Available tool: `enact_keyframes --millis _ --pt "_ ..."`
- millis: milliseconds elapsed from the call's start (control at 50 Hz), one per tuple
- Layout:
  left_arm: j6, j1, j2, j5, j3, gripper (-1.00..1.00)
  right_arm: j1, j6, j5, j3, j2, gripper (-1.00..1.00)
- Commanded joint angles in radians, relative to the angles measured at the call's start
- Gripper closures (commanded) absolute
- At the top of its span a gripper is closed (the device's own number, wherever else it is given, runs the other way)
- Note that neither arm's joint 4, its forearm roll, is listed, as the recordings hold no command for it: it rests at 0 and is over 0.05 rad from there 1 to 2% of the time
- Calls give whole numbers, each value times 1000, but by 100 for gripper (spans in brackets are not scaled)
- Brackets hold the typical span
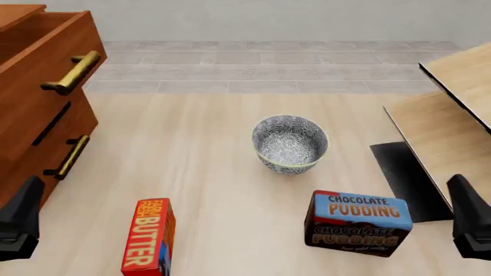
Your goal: Close the top drawer of the cabinet.
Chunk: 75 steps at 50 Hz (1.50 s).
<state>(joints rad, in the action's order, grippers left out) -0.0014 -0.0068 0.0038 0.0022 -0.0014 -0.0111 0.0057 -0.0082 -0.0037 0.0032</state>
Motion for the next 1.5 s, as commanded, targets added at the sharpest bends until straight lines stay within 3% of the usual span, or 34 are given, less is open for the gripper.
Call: enact_keyframes --millis 20,360,480,540,600,1120,1140,1240,1320,1360,1400,1460,1500 --pt "-9 6 10 0 -1 -100 6 -12 0 -6 18 -100" --pt "8 -20 -3 13 -8 -100 -6 7 -26 -2 50 -100" --pt "68 -41 -3 -4 -25 -100 -18 4 -25 1 49 -100" --pt "34 -54 -2 23 -33 -100 -23 6 -21 1 44 -100" --pt "108 -66 -3 -16 -36 -100 -27 10 -11 2 35 -100" --pt "221 -145 -3 -3 -141 -100 -28 56 -33 4 90 -100" --pt "285 -187 -3 -29 -153 -100 -25 61 -27 4 85 -100" --pt "287 -196 -1 -13 -174 -100 -21 66 -7 3 65 -100" --pt "324 -217 16 -38 -182 -100 -20 69 -3 3 61 -100" --pt "287 -233 76 -49 -204 -100 -20 69 -4 3 61 -100" --pt "351 -249 57 -70 -199 -100 -21 69 -7 3 64 -100" --pt "329 -251 101 -86 -216 -100 -27 70 -6 3 65 -100" --pt "356 -263 115 -110 -218 -100 -30 71 1 3 58 -100"
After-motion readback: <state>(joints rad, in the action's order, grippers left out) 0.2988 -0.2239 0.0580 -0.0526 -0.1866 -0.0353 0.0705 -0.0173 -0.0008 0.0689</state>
